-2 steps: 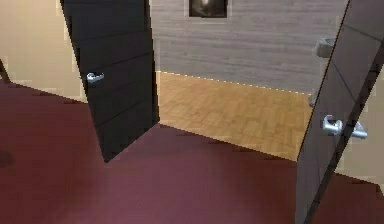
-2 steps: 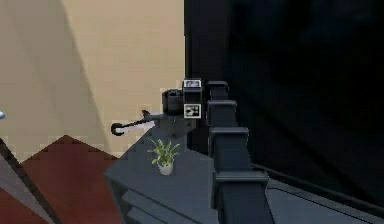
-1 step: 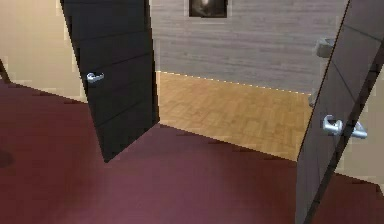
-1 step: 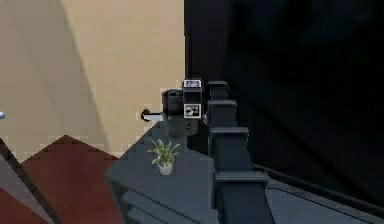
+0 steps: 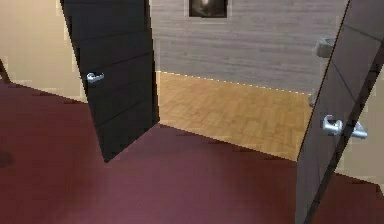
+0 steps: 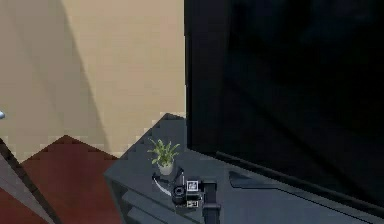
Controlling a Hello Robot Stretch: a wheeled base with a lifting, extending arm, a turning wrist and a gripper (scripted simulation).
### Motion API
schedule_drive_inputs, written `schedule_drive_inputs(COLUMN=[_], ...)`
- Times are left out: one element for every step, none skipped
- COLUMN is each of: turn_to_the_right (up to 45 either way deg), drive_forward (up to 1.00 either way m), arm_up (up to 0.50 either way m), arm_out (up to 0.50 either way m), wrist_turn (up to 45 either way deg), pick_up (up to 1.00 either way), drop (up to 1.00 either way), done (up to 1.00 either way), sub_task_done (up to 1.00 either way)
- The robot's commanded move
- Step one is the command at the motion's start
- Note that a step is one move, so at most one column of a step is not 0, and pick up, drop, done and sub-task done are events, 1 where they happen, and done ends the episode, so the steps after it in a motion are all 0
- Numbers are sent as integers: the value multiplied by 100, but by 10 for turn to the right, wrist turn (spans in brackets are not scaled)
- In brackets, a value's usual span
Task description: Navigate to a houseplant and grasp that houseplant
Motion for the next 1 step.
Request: schedule_drive_inputs(turn_to_the_right=[0], drive_forward=[0], arm_up=[0], arm_out=[0], wrist_turn=[0], pick_up=[100], drop=[0], done=[0], sub_task_done=[0])
